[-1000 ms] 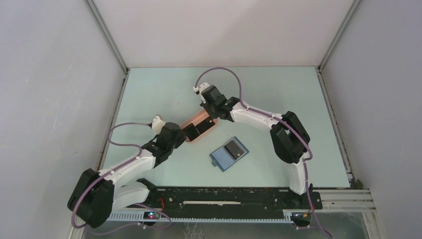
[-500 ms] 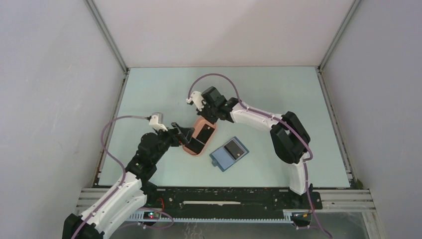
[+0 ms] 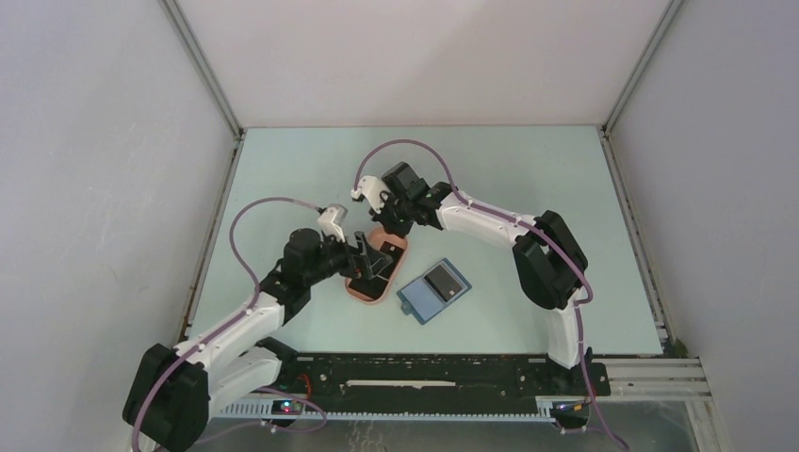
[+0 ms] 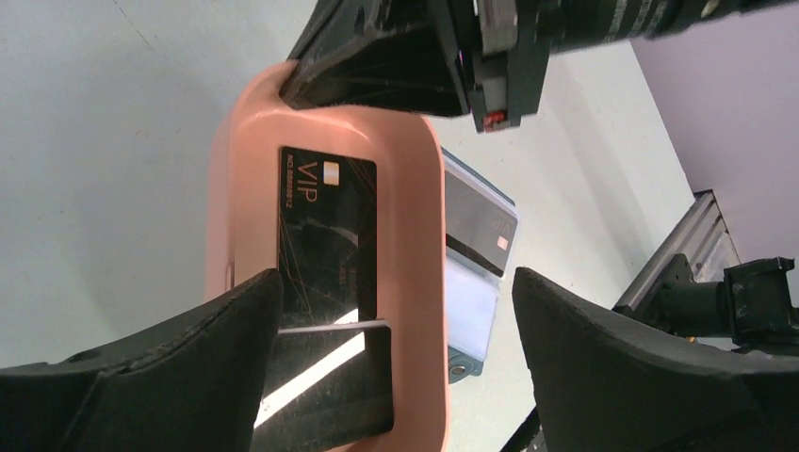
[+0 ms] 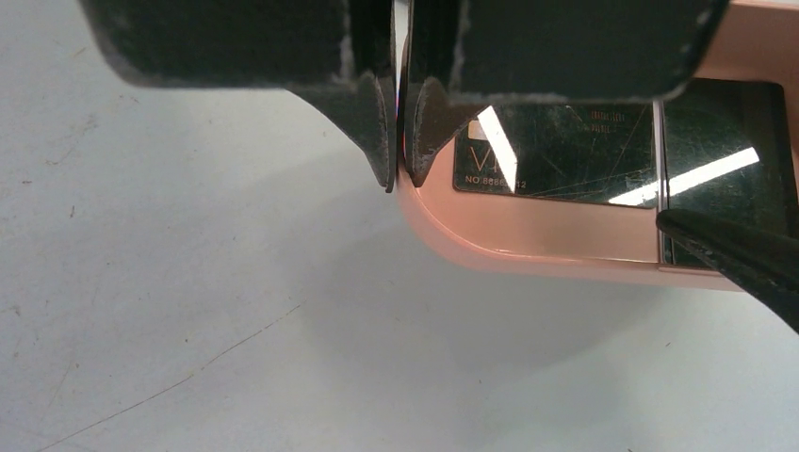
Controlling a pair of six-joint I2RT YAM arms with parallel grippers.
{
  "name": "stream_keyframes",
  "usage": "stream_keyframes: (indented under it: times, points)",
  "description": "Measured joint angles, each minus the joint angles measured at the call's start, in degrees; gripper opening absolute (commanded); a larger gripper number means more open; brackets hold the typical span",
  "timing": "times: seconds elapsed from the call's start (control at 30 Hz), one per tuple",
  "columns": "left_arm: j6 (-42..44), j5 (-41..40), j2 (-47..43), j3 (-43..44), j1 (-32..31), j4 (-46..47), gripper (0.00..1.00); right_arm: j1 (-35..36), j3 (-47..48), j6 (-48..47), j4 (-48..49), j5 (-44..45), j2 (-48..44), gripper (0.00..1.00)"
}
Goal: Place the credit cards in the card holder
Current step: Pick up the credit card from the storage box.
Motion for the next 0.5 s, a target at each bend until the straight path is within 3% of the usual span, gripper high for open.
stream_keyframes:
  times: [0.23,0.5]
  points:
    - [1.25,-1.53,5.16,6.19,-0.07,-3.8,0.96,0.07,0.11,0.02,-0.07,0.09,0.0,0.0]
    - [1.46,-4.07,8.98,7.15,-2.56,-6.4,0.96,0.37,0.22,0.07,-0.09,1.44,0.02,0.0]
